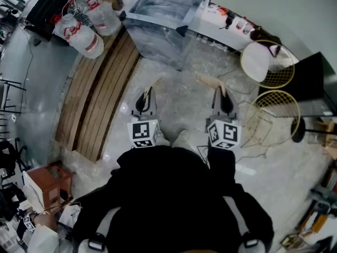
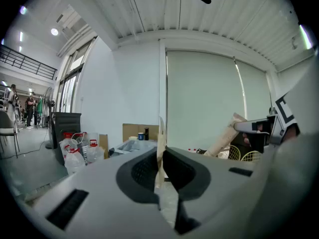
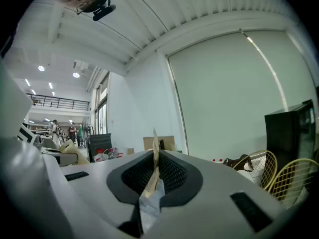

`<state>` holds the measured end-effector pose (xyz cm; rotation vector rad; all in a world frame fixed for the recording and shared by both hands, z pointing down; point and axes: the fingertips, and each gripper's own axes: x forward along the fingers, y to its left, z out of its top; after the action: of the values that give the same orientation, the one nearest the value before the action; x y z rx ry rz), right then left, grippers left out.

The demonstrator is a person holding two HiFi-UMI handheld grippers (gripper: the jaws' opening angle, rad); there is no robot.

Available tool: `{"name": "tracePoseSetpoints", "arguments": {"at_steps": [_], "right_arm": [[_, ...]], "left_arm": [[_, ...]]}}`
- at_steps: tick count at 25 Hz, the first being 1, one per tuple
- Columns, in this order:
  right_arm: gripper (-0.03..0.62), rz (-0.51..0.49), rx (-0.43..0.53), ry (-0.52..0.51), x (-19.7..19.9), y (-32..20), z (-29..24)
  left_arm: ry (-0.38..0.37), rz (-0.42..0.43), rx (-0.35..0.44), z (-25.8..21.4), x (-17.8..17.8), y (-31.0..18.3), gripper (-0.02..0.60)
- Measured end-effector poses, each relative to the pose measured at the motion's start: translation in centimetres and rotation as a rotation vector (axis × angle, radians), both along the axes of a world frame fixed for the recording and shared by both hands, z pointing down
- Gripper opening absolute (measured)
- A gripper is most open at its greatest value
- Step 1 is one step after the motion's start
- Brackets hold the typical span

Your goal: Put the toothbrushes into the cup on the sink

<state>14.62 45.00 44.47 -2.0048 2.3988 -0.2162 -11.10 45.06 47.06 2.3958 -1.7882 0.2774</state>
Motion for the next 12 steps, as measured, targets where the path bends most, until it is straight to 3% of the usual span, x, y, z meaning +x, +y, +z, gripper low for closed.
{"name": "tracePoseSetpoints", "arguments": {"at_steps": [7, 12], "right_arm": [[0.031, -0.073, 0.016, 0.010, 1.1, -0.6, 0.7], [0.031, -0.089, 0.023, 0.002, 1.2, -1.2, 0.9]], "left_arm": [[-0.029, -0.020, 0.027, -0.3, 1.8, 0.2, 0.021], [-0.034, -0.059, 0.020, 0.3, 1.0, 0.9, 0.021]]}}
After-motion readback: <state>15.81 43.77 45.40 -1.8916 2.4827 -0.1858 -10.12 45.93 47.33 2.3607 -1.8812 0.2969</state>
